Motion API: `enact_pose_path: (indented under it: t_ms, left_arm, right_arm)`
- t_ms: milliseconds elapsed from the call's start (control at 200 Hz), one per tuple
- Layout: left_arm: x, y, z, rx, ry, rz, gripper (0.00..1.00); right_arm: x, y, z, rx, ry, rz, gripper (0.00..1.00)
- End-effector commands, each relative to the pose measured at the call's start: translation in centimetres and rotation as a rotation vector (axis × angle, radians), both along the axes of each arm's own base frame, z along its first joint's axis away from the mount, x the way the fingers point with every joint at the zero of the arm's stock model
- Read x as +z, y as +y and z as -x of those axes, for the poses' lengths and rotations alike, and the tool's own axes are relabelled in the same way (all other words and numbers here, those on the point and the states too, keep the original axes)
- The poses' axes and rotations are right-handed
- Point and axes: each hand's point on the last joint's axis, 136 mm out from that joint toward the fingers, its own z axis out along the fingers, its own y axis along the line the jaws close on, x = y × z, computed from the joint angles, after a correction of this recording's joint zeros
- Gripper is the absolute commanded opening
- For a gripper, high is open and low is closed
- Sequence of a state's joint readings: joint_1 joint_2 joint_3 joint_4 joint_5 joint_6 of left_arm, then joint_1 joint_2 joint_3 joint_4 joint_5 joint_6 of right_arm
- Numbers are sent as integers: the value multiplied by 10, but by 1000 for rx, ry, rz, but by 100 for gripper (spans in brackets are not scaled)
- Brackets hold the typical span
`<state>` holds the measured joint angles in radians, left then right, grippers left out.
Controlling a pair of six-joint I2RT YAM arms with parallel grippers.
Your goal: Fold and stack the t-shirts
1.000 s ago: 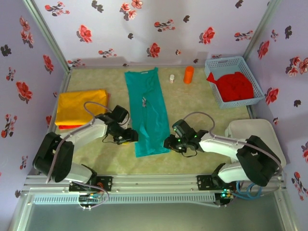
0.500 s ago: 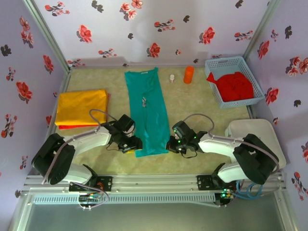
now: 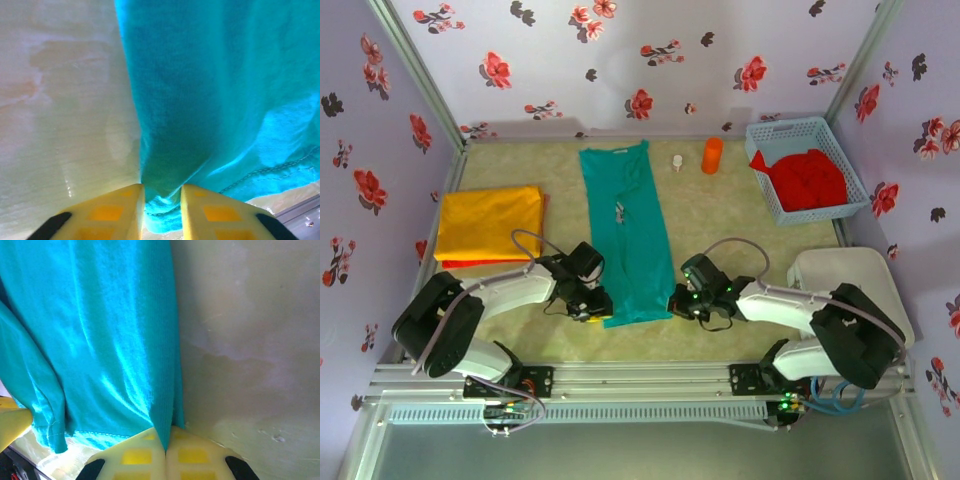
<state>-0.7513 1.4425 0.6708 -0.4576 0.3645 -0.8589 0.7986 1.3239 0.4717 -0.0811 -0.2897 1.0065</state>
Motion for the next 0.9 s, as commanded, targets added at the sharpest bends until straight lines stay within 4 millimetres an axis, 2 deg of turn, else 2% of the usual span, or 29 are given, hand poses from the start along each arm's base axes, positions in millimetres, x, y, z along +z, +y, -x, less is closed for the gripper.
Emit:
enact_pose_path:
  t_ms: [0, 95, 240, 420, 460, 530, 620, 890]
  left_arm:
    - [-4, 11, 10, -12, 14, -46, 19]
    - [-3, 10, 9, -7, 8, -38, 11]
    - [0, 6, 7, -7, -6, -22, 7]
    - [3, 12, 10, 0, -12, -39, 2]
    - [4, 14, 10, 8, -16, -43, 6]
    - [9, 14, 8, 17, -33, -37, 28]
    - [12, 12, 5, 28, -44, -26, 42]
    - [-4, 6, 4, 40, -21, -32, 45]
  right_arm:
    - [-4, -6, 3, -19, 5, 18, 0]
    - [-1, -5, 1, -22, -6, 8, 0]
    - [4, -3, -3, -22, -29, 4, 0]
    - [2, -6, -3, -30, -32, 17, 0]
    - [2, -5, -4, -30, -33, 16, 0]
    - [1, -4, -4, -28, -28, 15, 0]
    - [-1, -4, -3, -29, -24, 17, 0]
    - [-5, -5, -4, -35, -19, 21, 0]
